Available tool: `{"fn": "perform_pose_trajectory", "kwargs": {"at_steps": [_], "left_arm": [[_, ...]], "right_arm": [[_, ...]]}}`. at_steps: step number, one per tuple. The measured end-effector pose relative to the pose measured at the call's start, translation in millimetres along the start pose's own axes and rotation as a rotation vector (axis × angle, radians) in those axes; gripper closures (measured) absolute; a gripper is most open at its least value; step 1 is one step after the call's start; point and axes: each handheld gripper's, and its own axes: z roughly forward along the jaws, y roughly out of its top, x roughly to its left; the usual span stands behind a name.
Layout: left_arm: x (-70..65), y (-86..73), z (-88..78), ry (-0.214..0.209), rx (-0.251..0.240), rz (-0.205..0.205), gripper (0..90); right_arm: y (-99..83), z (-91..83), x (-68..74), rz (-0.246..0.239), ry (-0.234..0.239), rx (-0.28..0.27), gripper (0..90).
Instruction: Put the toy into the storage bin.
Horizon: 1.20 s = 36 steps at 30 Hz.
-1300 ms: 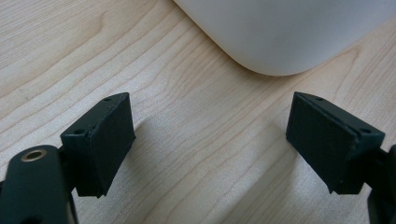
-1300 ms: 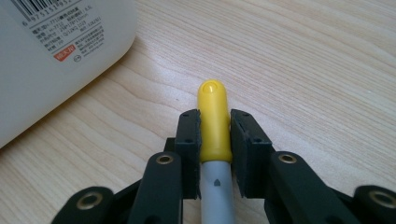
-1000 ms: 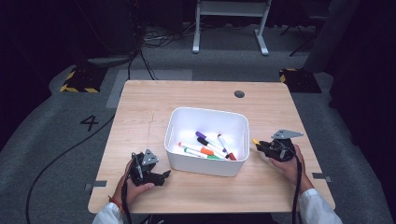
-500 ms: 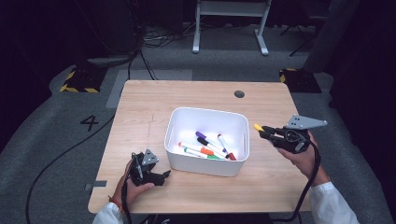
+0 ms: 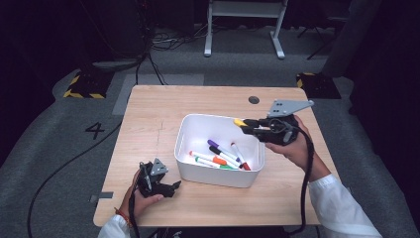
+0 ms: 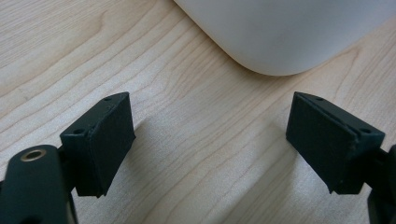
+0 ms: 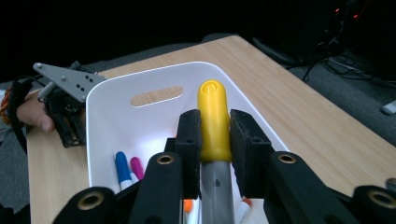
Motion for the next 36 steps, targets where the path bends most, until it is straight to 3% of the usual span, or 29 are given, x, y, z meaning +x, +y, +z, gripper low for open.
{"fn": "perform_pose_trajectory", "kwargs": {"at_steps": [6,9,11,12,16,22,24,26,28,29,30,33,36], "left_arm": [[0.0,0.1,0.1,-0.001,-0.001,0.002,15.3],[0.1,0.1,0.0,0.000,0.000,0.002,15.4],[0.1,0.1,0.1,-0.003,0.000,0.004,15.3],[0.5,0.3,0.2,-0.010,0.003,0.008,15.3],[0.6,0.8,0.5,-0.007,0.001,0.012,15.3],[0.4,0.8,0.8,-0.009,0.000,0.012,15.3],[0.4,0.9,0.9,-0.007,-0.004,0.012,15.3],[0.4,0.9,0.8,-0.007,-0.004,0.011,15.3],[0.2,0.8,0.8,-0.010,-0.002,0.009,15.3],[0.2,0.8,0.8,-0.010,-0.002,0.009,15.3],[0.4,0.9,0.9,-0.007,-0.004,0.012,15.3],[0.2,0.8,0.8,-0.009,-0.002,0.009,15.3],[0.2,0.8,0.8,-0.008,-0.002,0.009,15.3]], "right_arm": [[7.8,31.1,9.0,-0.028,0.041,0.077,74.6],[7.3,57.9,17.1,-0.061,0.074,0.156,74.5],[7.0,62.4,19.5,-0.069,0.072,0.173,74.5],[6.0,74.3,25.3,-0.092,0.085,0.221,74.5],[3.0,94.3,34.7,-0.125,0.113,0.308,74.5],[-0.5,112.4,50.0,-0.158,0.148,0.421,74.2],[-2.5,116.6,52.5,-0.192,0.167,0.448,74.0],[-5.0,121.2,53.5,-0.227,0.179,0.436,71.3],[-5.6,121.0,55.6,-0.211,0.170,0.454,68.9],[-6.0,119.1,58.1,-0.173,0.171,0.478,65.7],[-6.5,119.0,58.0,-0.175,0.162,0.470,62.1],[-6.7,111.6,54.8,-0.184,0.141,0.433,59.1],[-4.8,93.3,48.7,-0.171,0.126,0.344,52.6]]}}
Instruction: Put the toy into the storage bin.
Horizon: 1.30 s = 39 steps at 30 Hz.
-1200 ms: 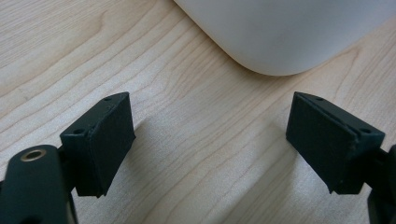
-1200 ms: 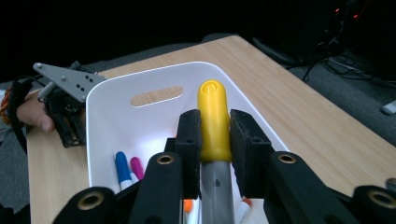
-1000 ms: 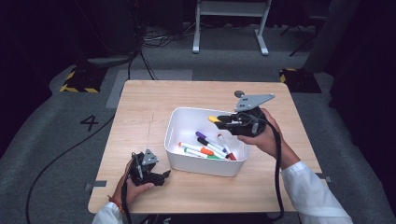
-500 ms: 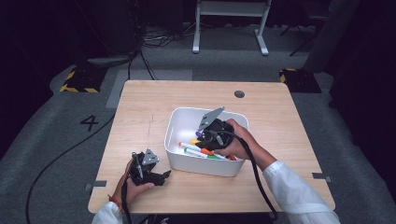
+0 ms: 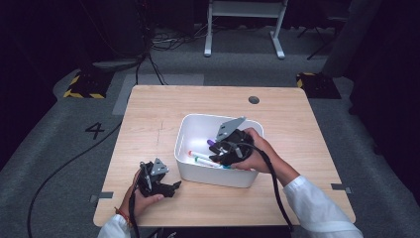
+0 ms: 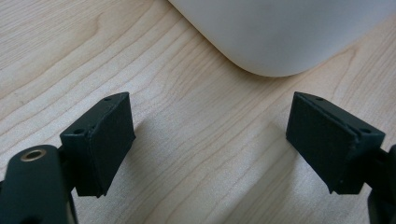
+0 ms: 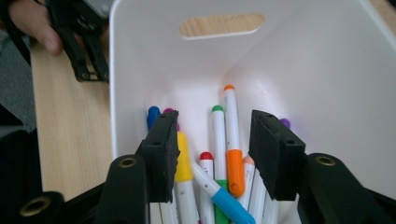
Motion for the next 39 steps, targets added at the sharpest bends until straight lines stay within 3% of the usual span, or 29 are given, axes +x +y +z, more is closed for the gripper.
{"fn": "perform_pose_trajectory", "kwargs": {"at_steps": [1,4,5,6,9,11,14,15,20,26,28,29,31,32,35,36,39], "left_arm": [[0.0,0.0,0.0,-0.001,0.000,0.000,15.3],[-0.1,0.1,0.0,0.003,-0.001,0.000,15.3],[-0.1,0.1,0.0,0.003,-0.001,0.000,15.3],[-0.3,0.1,0.1,0.000,0.000,-0.003,15.2],[-0.1,0.1,0.1,0.001,-0.001,-0.001,15.2],[-0.3,0.1,0.1,0.000,0.000,-0.003,15.2],[-0.3,0.1,0.1,0.001,0.000,-0.003,15.2],[-0.3,0.1,0.1,0.000,0.000,-0.003,15.2],[-0.2,0.2,0.2,0.001,-0.002,-0.003,15.2],[0.4,0.6,0.3,-0.005,0.003,0.003,15.1],[0.4,0.7,0.3,-0.005,0.003,0.003,15.0],[0.4,0.7,0.3,-0.005,0.003,0.003,15.0],[0.4,0.7,0.3,-0.005,0.003,0.003,15.1],[0.3,0.6,0.3,-0.004,0.003,0.003,15.1],[0.4,0.7,0.3,-0.005,0.003,0.003,15.1],[0.2,0.6,0.3,-0.004,0.003,0.001,15.1],[0.3,0.6,0.3,-0.004,0.003,0.003,15.1]], "right_arm": [[-2.7,-7.6,-0.5,0.003,-0.005,-0.031,50.2],[-13.5,-33.3,0.2,0.003,-0.082,-0.096,42.1],[-13.5,-33.3,0.2,0.003,-0.082,-0.096,42.1],[-25.9,-51.0,-1.6,0.013,-0.131,-0.146,37.2],[-37.2,-63.1,-2.9,0.022,-0.171,-0.173,29.9],[-61.9,-80.9,-5.0,0.055,-0.230,-0.206,26.9],[-77.2,-87.5,-5.2,0.072,-0.255,-0.216,26.2],[-98.3,-91.8,-4.6,0.094,-0.282,-0.206,25.7],[-148.9,-85.5,-7.3,0.163,-0.340,-0.143,24.7],[-206.1,-71.2,-19.0,0.250,-0.366,-0.054,24.1],[-214.5,-69.1,-20.4,0.260,-0.371,-0.040,23.9],[-231.3,-64.9,-22.4,0.292,-0.375,-0.027,23.6],[-236.6,-64.0,-22.8,0.301,-0.381,-0.024,23.1],[-251.7,-62.3,-24.2,0.347,-0.378,-0.035,23.1],[-264.2,-61.1,-25.3,0.371,-0.379,-0.024,22.1],[-276.0,-59.5,-26.1,0.407,-0.375,-0.035,21.7],[-288.3,-58.7,-26.3,0.443,-0.364,-0.053,21.2]]}}
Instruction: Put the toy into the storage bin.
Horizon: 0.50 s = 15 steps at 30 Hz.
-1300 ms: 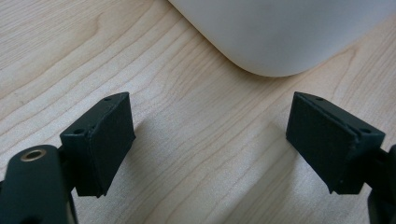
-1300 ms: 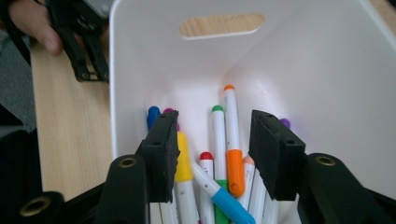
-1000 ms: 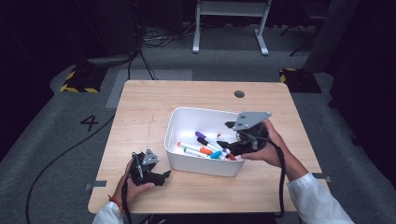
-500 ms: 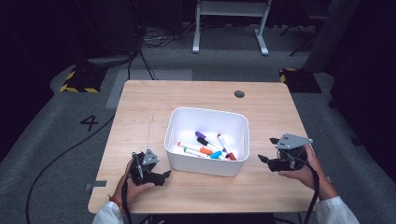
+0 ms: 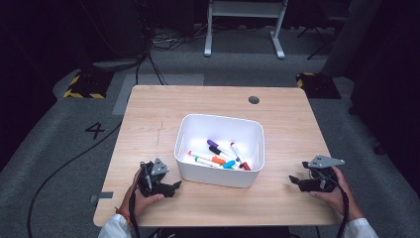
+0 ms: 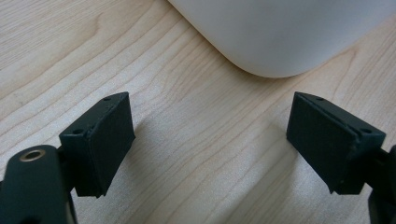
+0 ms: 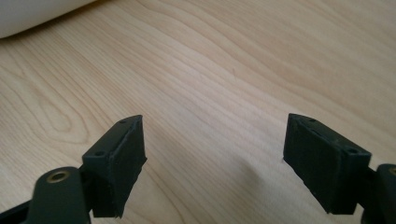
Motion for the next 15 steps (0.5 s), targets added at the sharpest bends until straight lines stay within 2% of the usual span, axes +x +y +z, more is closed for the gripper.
{"fn": "perform_pose_trajectory", "kwargs": {"at_steps": [3,4,6,7,8,15], "left_arm": [[0.1,0.0,0.0,-0.001,0.000,0.000,15.0],[0.0,0.0,0.0,0.000,0.000,-0.001,15.0],[0.1,0.0,0.0,-0.001,0.000,0.000,15.0],[-0.1,0.0,0.0,0.000,0.000,-0.002,15.0],[0.0,0.0,0.0,0.000,0.000,-0.001,15.0],[0.4,0.6,0.9,-0.001,0.001,-0.003,14.8]], "right_arm": [[-10.8,1.8,-5.8,0.049,0.003,-0.010,19.6],[-18.0,4.7,-7.8,0.072,-0.020,-0.004,18.0],[-23.5,6.1,-10.0,0.105,-0.014,-0.029,16.4],[-25.8,5.7,-11.8,0.102,-0.015,-0.042,16.3],[-26.3,5.2,-11.8,0.114,-0.019,-0.042,16.2],[-27.7,4.2,-13.6,0.114,-0.027,-0.039,15.7]]}}
